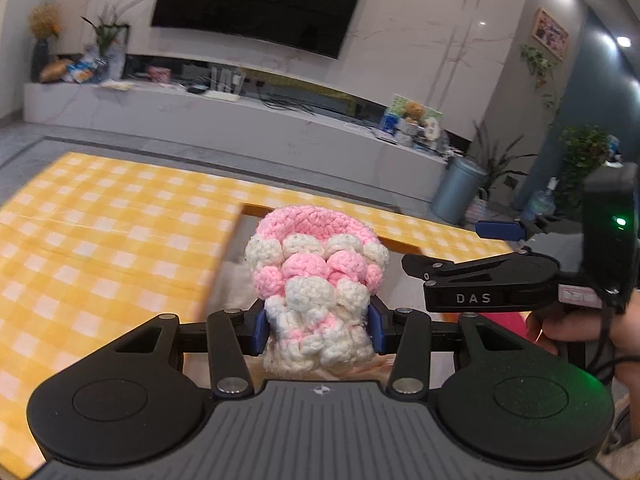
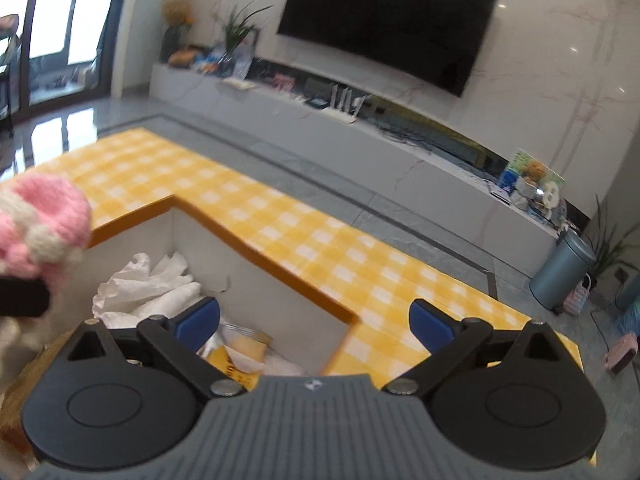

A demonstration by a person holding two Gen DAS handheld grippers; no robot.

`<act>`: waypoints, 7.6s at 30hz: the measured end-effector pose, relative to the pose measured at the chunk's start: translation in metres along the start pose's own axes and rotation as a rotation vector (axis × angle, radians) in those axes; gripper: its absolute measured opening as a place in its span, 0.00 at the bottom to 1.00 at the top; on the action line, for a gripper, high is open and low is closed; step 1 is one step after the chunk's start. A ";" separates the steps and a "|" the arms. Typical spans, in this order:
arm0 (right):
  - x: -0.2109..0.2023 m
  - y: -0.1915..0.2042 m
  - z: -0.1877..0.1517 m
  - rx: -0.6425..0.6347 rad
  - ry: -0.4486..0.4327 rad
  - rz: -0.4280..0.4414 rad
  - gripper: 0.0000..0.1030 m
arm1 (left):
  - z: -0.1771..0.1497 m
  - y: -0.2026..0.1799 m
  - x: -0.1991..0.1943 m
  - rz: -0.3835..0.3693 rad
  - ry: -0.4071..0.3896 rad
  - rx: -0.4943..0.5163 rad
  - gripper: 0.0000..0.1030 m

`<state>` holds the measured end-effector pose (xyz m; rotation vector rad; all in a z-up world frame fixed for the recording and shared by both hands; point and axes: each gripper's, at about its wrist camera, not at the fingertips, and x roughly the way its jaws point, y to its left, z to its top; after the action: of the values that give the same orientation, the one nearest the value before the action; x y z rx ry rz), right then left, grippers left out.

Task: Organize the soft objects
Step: 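Open both grippers over the box, dropping the knitted item and foil bar in, then move both open grippers back over the orange strawberry and yellow cloth, then grasp the orange knitted strawberry with the left gripper while the right gripper grasps the yellow cloth, then carry the strawberry and yellow cloth toward the white box with both grippers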

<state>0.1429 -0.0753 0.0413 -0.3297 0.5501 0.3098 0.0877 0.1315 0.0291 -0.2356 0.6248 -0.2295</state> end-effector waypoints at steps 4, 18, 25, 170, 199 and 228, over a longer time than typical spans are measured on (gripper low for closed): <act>-0.014 -0.027 -0.013 0.092 -0.011 -0.018 0.97 | -0.002 -0.023 0.030 -0.045 0.053 0.012 0.51; -0.031 -0.075 -0.052 0.136 -0.046 -0.066 0.97 | 0.007 -0.034 0.121 -0.058 0.173 -0.075 0.56; -0.029 -0.087 -0.070 0.202 -0.036 -0.036 0.97 | -0.005 -0.052 0.106 0.087 0.058 0.064 0.94; 0.087 -0.185 -0.175 0.354 0.088 0.062 0.09 | 0.022 -0.233 0.374 0.051 0.704 0.255 0.56; 0.022 -0.218 -0.173 0.509 0.091 -0.003 0.04 | 0.041 -0.272 0.259 -0.160 0.302 0.364 0.56; -0.049 -0.215 -0.135 0.604 -0.192 0.165 0.04 | 0.032 -0.170 0.064 -0.152 0.043 0.108 0.56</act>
<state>0.1215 -0.3307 0.0076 0.3281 0.4575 0.3153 0.1338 -0.0434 0.0676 -0.1742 0.6355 -0.4146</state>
